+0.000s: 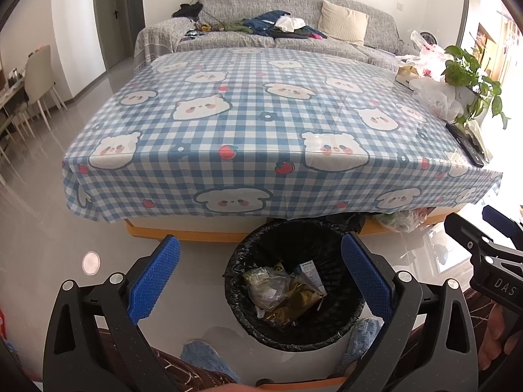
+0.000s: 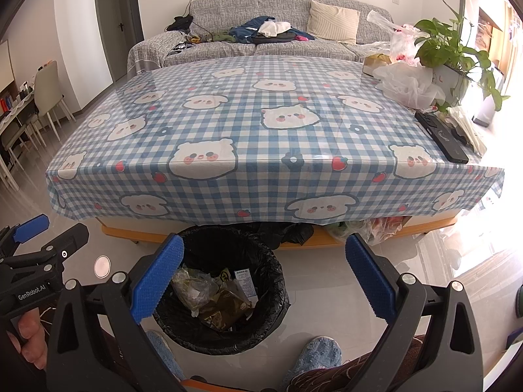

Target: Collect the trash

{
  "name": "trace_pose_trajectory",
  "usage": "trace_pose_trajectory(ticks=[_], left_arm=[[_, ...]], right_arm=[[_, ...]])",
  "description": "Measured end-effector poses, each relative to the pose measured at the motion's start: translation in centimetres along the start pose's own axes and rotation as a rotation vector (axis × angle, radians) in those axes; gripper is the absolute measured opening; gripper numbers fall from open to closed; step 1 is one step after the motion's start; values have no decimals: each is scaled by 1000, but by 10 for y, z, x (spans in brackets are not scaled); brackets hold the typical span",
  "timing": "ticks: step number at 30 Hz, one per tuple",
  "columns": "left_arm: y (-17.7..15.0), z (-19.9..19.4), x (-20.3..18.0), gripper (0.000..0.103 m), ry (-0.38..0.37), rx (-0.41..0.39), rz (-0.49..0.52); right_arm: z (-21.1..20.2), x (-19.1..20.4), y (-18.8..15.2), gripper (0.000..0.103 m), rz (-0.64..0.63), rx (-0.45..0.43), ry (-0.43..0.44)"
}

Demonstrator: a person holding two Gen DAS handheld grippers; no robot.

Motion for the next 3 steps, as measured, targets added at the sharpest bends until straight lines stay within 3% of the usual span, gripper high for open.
trace_pose_trajectory(ticks=[3], left_arm=[[0,0,1,97,-5,2,-7]], right_arm=[[0,0,0,95,0,0,0]])
Point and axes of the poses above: each gripper's, at about its wrist camera, not at the fingertips, and z roughly the way its jaws point, x to its left, y to its top, the point moved 8 cm from there along z, roughly the way its jaws point, and after that the axes turned 12 degrees about -z, right-handed, at the moved point
